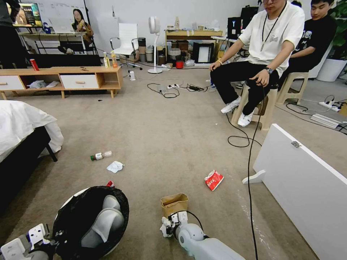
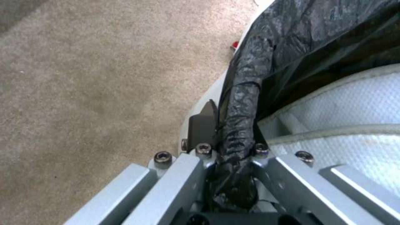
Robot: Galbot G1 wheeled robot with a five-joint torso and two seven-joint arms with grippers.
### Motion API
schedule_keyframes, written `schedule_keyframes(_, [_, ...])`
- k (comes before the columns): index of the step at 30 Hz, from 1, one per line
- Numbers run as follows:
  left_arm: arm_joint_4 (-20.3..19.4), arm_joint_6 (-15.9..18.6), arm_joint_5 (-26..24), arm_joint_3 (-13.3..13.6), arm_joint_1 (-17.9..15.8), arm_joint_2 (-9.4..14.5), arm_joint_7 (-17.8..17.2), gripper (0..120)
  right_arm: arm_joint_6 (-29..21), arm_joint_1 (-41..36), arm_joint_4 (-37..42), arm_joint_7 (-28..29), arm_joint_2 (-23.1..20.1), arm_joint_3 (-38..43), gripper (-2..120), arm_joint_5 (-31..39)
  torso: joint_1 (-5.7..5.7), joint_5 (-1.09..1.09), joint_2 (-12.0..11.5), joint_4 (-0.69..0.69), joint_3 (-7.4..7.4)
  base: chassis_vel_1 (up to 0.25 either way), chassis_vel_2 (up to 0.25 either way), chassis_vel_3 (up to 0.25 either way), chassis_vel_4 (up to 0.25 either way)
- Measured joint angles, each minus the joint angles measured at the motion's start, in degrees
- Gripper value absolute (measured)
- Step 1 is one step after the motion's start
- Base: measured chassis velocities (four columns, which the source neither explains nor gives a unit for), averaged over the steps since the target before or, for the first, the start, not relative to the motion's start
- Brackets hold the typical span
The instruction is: Pick up the trash bin and place the garbage on the floor into it.
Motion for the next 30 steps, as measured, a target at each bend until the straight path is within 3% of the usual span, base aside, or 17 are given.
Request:
schedule_keyframes(9, [0.2, 0.0, 0.3, 0.2, 0.1, 0.0, 0.0, 1, 0.3, -0.7, 4.7, 1.2, -2.4, 0.0, 0, 0.7, 0.00, -0.02, 0.0, -0.03, 0.02, 0.000, 0.000, 0.000, 0.000])
schedule_keyframes(16, [-0.5, 0.0, -0.7, 1.4, -0.2, 0.6, -0.3, 1, 0.3, -1.4, 18.0, 4.9, -8.0, 1.5, 0, 3.5, 0.00, -0.01, 0.0, -0.03, 0.01, 0.000, 0.000, 0.000, 0.000])
schedule_keyframes(19, [-0.9, 0.0, -2.1, 2.1, -1.0, 1.4, -0.8, 1, 0.3, -1.6, 29.4, 6.4, -16.1, 4.0, 0, 5.5, 0.00, 0.00, 0.0, -0.02, 0.01, 0.000, 0.000, 0.000, 0.000])
schedule_keyframes(23, [-0.8, 0.0, -3.0, 2.4, -1.6, 2.1, -1.0, 1, 0.4, -1.7, 35.8, 6.8, -21.2, 5.3, 0, 6.7, 0.00, -0.05, 0.0, -0.10, 0.01, 0.000, 0.000, 0.000, 0.000])
schedule_keyframes(25, [-0.5, 0.0, -3.5, 2.4, -2.3, 2.8, -1.2, 1, 0.8, -2.0, 44.6, 6.9, -25.9, 7.5, 0, 8.1, 0.00, -0.01, 0.0, -0.03, 0.00, 0.000, 0.000, 0.000, 0.000])
schedule_keyframes(30, [-0.2, 0.0, -4.2, 3.1, -3.2, 3.9, -1.4, 1, 1.4, -1.5, 52.8, 6.7, -28.9, 10.3, 0, 10.7, 0.00, -0.02, 0.0, -0.04, 0.00, 0.000, 0.000, 0.000, 0.000])
